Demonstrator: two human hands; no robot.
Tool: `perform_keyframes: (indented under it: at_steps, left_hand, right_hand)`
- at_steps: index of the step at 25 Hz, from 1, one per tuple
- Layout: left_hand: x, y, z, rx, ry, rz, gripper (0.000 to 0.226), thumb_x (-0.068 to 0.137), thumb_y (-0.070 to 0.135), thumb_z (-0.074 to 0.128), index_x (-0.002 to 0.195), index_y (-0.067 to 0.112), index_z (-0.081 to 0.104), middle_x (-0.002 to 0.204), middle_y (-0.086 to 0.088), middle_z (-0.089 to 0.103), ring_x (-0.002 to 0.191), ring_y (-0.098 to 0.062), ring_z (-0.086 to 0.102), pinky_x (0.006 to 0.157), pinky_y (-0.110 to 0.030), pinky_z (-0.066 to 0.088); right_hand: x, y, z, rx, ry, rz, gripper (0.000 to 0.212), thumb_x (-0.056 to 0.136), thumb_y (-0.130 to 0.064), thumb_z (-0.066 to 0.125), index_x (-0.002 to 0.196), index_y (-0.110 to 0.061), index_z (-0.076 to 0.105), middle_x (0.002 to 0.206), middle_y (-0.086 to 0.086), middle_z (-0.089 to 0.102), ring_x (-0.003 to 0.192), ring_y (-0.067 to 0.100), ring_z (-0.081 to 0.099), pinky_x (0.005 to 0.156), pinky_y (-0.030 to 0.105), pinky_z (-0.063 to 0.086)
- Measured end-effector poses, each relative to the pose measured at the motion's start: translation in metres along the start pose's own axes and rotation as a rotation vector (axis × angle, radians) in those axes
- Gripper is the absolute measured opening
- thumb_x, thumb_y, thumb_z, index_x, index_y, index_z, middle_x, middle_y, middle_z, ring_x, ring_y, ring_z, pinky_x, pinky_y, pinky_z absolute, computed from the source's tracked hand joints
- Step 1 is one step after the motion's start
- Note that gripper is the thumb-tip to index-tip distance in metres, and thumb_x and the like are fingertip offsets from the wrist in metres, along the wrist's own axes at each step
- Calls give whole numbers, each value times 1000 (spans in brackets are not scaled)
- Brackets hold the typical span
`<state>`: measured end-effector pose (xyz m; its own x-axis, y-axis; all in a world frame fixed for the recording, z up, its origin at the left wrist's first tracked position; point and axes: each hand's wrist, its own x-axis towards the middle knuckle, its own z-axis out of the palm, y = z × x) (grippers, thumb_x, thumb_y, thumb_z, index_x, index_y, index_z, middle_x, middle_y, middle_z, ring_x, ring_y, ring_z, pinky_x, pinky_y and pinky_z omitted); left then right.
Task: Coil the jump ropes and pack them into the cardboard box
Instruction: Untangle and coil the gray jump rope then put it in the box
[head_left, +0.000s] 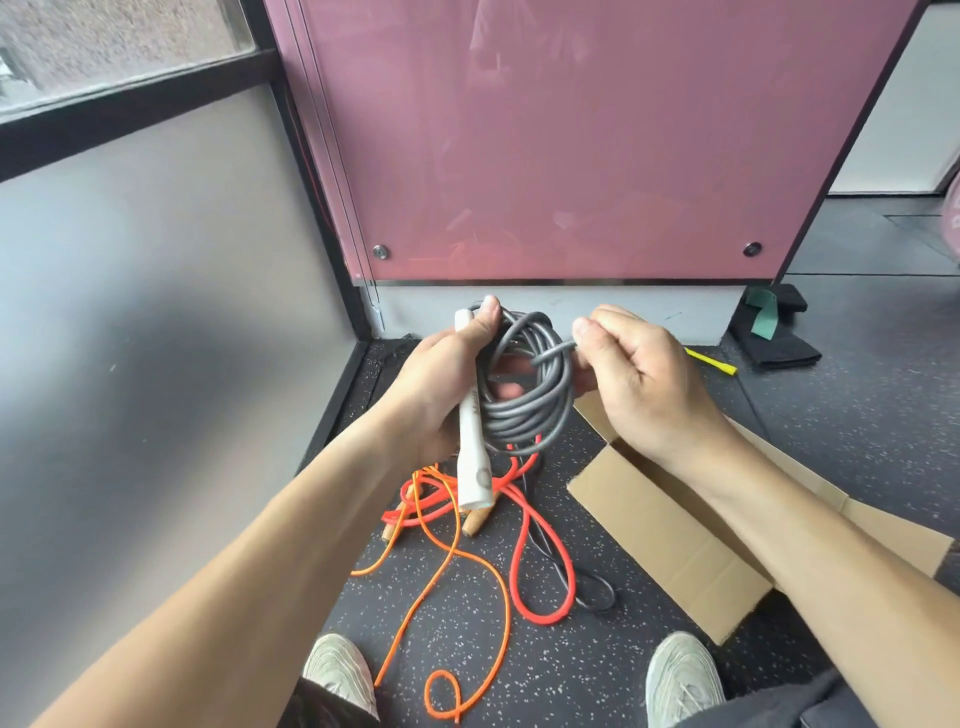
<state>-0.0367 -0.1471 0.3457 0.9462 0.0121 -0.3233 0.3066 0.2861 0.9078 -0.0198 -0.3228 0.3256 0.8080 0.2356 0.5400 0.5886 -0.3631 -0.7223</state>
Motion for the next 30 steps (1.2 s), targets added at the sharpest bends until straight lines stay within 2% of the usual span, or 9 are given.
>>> perform_keyframes:
  at_steps: [3,5,9,12,15,22,25,28,30]
  left_hand:
    - [-1,-9,9,-54,-33,-5,36,98,47,56,91,14,66,79,-11,70,49,-18,63,48,-26,55]
    - [0,-13,11,-103,-14,-11,42,97,49,56,99,9,68,89,-15,73,59,-23,67,54,-30,57]
    - [7,-22,10,-46,51,-3,58,96,54,57,122,3,65,114,-24,72,96,-37,73,77,-46,61]
    - [15,-38,5,51,103,20,59,94,56,58,122,5,65,110,-21,74,100,-37,73,84,-50,61]
    - [24,-56,6,164,118,-28,73,77,74,64,115,12,72,115,-24,71,109,-41,69,100,-56,52]
    - [80,-92,77,234,0,-83,59,78,67,71,95,11,75,87,-18,69,78,-31,67,75,-43,55]
    - [126,-136,110,345,-48,-162,48,84,58,71,90,11,73,68,-7,68,54,-20,63,57,-29,50]
    - [173,-197,131,502,-49,-222,54,82,59,73,89,6,75,74,-8,70,62,-22,65,63,-36,58]
    - [202,-233,139,555,-76,-289,50,84,56,72,82,6,73,73,-8,71,64,-22,66,67,-37,62]
  right_hand:
    - [-8,-6,14,275,5,235,29,100,-31,54,76,-20,42,61,-16,50,59,4,46,63,31,40]
    - [-10,-7,25,338,1,361,23,95,-36,63,91,-24,44,70,-20,64,65,3,63,71,33,51]
    - [-11,3,27,228,-27,517,53,68,-56,77,106,-39,44,103,-10,74,96,12,72,94,44,53]
    - [-13,3,20,35,-105,527,60,77,-50,77,127,-33,48,117,-8,70,109,13,65,99,35,49]
    - [-5,6,4,-159,-290,474,43,87,-43,72,124,-25,62,117,-5,71,106,14,65,91,29,49]
    - [13,79,-70,-297,-426,571,23,94,-38,66,108,-21,70,98,0,75,88,19,72,83,36,58]
    - [-19,157,-85,-220,-297,752,21,91,-37,68,108,-24,71,103,-4,76,98,17,71,95,43,55]
    - [-69,236,-74,-132,-155,919,22,93,-35,66,114,-27,68,108,-8,73,104,15,68,98,41,53]
    - [-98,275,-63,-49,-97,1091,46,94,-38,66,138,-29,54,127,-4,66,114,17,63,98,37,52]
